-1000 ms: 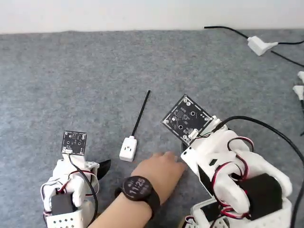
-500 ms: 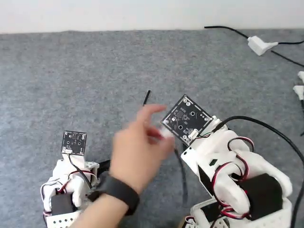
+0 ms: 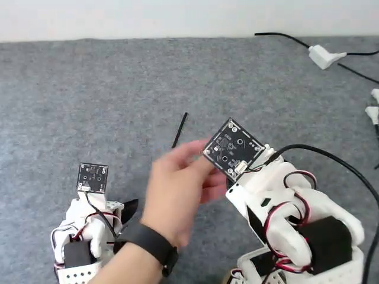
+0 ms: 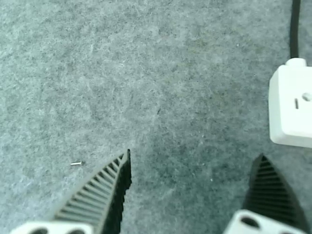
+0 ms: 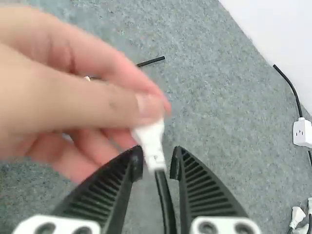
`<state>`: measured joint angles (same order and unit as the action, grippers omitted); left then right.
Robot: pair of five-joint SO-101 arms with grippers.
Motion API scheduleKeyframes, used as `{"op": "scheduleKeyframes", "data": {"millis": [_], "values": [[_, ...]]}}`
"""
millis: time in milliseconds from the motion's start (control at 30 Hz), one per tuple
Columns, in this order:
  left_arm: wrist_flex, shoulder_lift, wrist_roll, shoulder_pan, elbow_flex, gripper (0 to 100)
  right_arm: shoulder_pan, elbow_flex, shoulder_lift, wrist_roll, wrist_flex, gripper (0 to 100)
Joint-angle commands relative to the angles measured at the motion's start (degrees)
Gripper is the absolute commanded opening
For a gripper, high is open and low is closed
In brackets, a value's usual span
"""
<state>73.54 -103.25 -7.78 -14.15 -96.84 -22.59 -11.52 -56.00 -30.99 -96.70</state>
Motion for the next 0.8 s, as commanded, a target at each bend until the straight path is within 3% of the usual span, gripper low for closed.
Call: {"op": "scheduleKeyframes", "data": {"millis": [0, 633, 767], "values": [[-1.23, -0.97, 0.09, -0.26, 0.4, 37, 0.75, 2.55, 0.4, -0.62, -1.01, 11.4], [-1.23, -0.97, 0.09, -0.18, 0.4, 37, 0.66, 2.46, 0.92, -0.35, -1.01, 11.3], [-1.23, -0.97, 0.09, -0.18, 0.4, 37, 0.66, 2.46, 1.01, -0.62, -0.92, 0.2]]}}
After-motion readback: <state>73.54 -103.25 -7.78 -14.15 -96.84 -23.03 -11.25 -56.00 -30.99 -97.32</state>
